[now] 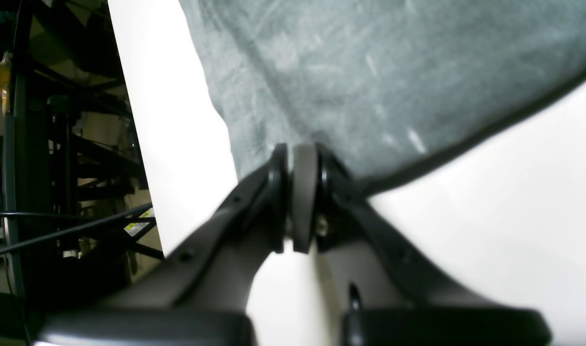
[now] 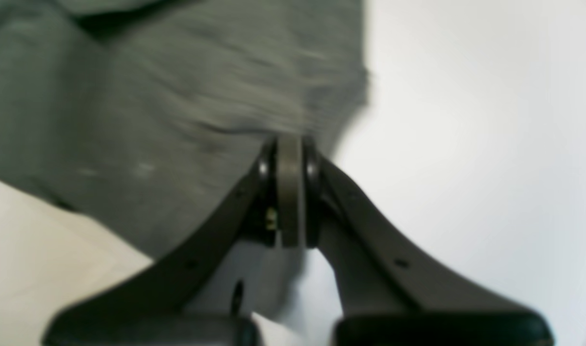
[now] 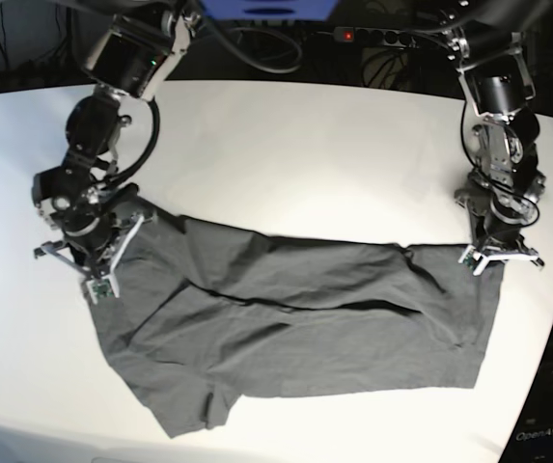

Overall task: Fold the T-shirt properly
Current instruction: 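Lower the right gripper onto the shirt's folded corner and grasp it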

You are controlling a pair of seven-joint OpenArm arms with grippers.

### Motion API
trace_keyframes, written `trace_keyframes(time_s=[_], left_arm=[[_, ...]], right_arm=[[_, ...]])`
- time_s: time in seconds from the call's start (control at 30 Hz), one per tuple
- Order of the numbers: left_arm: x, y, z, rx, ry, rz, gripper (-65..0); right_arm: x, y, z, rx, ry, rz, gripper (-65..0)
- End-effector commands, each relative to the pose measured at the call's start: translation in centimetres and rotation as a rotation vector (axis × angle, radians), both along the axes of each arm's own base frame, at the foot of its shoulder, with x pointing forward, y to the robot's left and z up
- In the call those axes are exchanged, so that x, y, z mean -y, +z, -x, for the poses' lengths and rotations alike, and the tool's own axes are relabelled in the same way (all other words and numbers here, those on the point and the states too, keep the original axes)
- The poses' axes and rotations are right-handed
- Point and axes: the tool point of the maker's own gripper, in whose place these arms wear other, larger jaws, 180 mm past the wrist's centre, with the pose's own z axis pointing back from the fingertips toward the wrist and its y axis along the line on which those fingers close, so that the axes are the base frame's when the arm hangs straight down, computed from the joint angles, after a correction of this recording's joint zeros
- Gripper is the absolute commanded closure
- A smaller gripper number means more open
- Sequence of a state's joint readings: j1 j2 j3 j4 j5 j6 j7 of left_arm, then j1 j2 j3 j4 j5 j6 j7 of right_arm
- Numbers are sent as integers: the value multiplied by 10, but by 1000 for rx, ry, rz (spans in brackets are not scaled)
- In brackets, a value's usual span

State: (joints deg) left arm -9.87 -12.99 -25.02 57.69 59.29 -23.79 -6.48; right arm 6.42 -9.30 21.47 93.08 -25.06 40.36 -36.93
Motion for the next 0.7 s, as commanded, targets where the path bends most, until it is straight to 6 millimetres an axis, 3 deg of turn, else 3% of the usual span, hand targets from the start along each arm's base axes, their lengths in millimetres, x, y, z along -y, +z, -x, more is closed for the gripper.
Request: trace_keyframes(time_s=[0.0,0.27,0.57,0.67], left_arm=[[-4,11,-8,25,0,-9,-25],[-4,-1,-7,-7,7,12,-25],[-3,-9,-2,-30,8,21,-25],[6,-24,14,-108,-24,75,-25]], right_arm=[[0,7,-8,33,4,-2,-3],[-28,-42,-4,-41,47,-146,-3],[13,-66,30,-109,-58,-137,-3],[30,-72,44,-136,-71,-106,-3]])
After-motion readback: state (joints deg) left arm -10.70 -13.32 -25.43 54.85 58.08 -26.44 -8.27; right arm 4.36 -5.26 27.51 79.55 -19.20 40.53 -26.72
